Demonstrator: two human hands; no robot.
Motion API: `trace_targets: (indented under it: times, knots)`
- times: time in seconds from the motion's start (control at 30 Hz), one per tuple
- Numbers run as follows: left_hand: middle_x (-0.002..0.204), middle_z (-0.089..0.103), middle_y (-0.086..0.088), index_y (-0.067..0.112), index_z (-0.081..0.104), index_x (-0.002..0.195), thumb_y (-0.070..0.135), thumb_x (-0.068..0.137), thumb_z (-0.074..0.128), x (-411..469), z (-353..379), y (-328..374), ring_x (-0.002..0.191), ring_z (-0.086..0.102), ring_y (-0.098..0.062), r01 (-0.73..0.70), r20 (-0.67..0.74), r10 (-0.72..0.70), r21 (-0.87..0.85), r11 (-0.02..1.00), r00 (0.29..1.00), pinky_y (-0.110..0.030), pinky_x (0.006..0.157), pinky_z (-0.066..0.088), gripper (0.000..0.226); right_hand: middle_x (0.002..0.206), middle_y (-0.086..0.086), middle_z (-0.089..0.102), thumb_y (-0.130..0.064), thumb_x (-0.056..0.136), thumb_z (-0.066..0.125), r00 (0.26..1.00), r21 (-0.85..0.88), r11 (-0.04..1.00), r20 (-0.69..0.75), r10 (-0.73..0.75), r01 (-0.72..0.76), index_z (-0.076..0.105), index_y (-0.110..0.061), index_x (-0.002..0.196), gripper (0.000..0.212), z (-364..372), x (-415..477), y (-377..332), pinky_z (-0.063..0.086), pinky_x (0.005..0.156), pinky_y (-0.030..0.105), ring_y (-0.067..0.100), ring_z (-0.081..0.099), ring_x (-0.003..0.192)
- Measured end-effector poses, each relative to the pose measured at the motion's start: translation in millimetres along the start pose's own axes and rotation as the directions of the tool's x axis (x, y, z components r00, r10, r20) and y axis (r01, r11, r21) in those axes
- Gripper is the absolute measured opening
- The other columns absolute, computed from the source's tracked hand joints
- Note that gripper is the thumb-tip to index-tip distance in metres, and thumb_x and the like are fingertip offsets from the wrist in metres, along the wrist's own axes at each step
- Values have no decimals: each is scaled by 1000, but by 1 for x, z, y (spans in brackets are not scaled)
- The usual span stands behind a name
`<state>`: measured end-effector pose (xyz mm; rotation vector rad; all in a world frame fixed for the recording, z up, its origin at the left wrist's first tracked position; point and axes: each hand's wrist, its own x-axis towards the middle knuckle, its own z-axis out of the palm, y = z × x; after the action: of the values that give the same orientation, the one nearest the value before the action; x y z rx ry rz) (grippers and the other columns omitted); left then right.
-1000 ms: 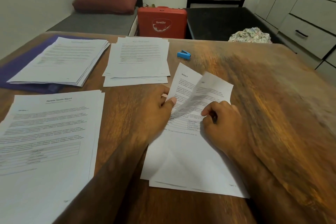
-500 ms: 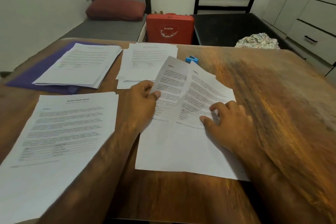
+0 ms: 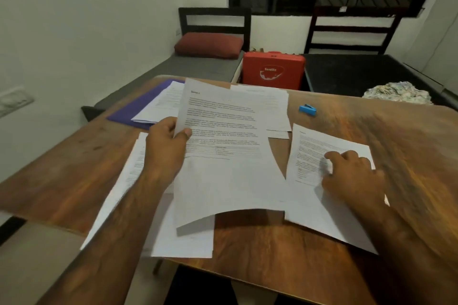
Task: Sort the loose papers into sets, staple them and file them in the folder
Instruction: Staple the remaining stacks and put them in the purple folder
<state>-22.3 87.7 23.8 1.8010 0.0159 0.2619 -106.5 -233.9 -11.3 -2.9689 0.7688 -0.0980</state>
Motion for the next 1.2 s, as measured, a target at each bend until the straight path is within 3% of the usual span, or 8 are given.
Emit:
trace_targets:
  times: [0.17, 0.27, 0.37, 0.63, 0.77, 0.9, 1.07, 1.2]
  knots:
    - [108, 77, 3, 24, 69, 105, 11, 99, 66, -13, -28, -8, 91, 77, -20, 64, 32, -61, -108, 992, 998, -41, 80, 65, 14, 147, 3, 60, -37, 107, 51, 976, 382, 899, -113, -184, 213, 60, -31, 138, 33, 1, -7, -42, 40, 112, 53, 26, 57, 128]
    - [107, 78, 2, 18, 70, 109, 8, 99, 66, -20, -27, -13, 93, 77, -19, 69, 67, -60, -134, 989, 996, -39, 82, 64, 15, 119, 1, 76, -48, 107, 47, 944, 920, 378, 210, -254, -103, 67, -29, 124, 32, -14, -27, -77, 57, 96, 45, 23, 74, 105]
    - [104, 77, 9, 25, 69, 104, 8, 99, 66, -27, -25, -16, 90, 77, -13, 75, 130, -58, -132, 988, 990, -25, 71, 63, 18, 116, 0, 78, -22, 104, 59, 844, 948, 50, 304, -442, -315, 67, -25, 126, 24, -21, -41, -95, 58, 91, 46, 27, 77, 102]
    - [103, 79, 5, 17, 70, 111, 11, 100, 65, -26, -39, -19, 90, 78, -16, 93, 207, -76, -73, 993, 975, -31, 71, 64, 14, 113, 4, 79, 0, 97, 66, 870, 936, 48, 342, -355, -348, 68, -12, 126, 31, 4, -42, -100, 62, 84, 43, 29, 78, 98]
    - [109, 74, 6, 21, 64, 123, 27, 102, 63, -22, -53, -23, 92, 72, -13, -12, 241, -52, 258, 966, 969, -30, 72, 60, 22, 113, 2, 79, -1, 97, 67, 891, 944, 90, 330, -313, -318, 68, -14, 125, 31, 12, -42, -98, 62, 87, 46, 28, 78, 98]
    - [130, 55, 17, 36, 44, 141, 53, 90, 70, -32, -82, -21, 107, 57, -5, -267, 447, -57, 625, 734, 893, -21, 83, 46, 60, 106, -2, 80, -5, 96, 70, 936, 951, 201, 278, -214, -236, 71, -20, 120, 28, 13, -38, -91, 61, 91, 51, 25, 78, 93]
    - [165, 13, 18, 42, 9, 158, 82, 68, 72, -67, -106, -35, 149, 17, -8, -510, 698, -297, 693, 509, 652, -37, 123, 19, 117, 109, 1, 78, -6, 96, 71, 945, 926, 302, 284, -160, -227, 70, -19, 118, 26, 7, -29, -76, 61, 86, 51, 29, 76, 95]
    - [170, 1, 9, 35, -1, 161, 72, 79, 70, -78, -95, -49, 155, 6, -15, -650, 704, -227, 709, 272, 673, -39, 126, 11, 115, 109, 1, 76, -9, 97, 70, 937, 901, 358, 316, -149, -247, 69, -19, 117, 23, 7, -27, -70, 61, 83, 48, 30, 75, 94]
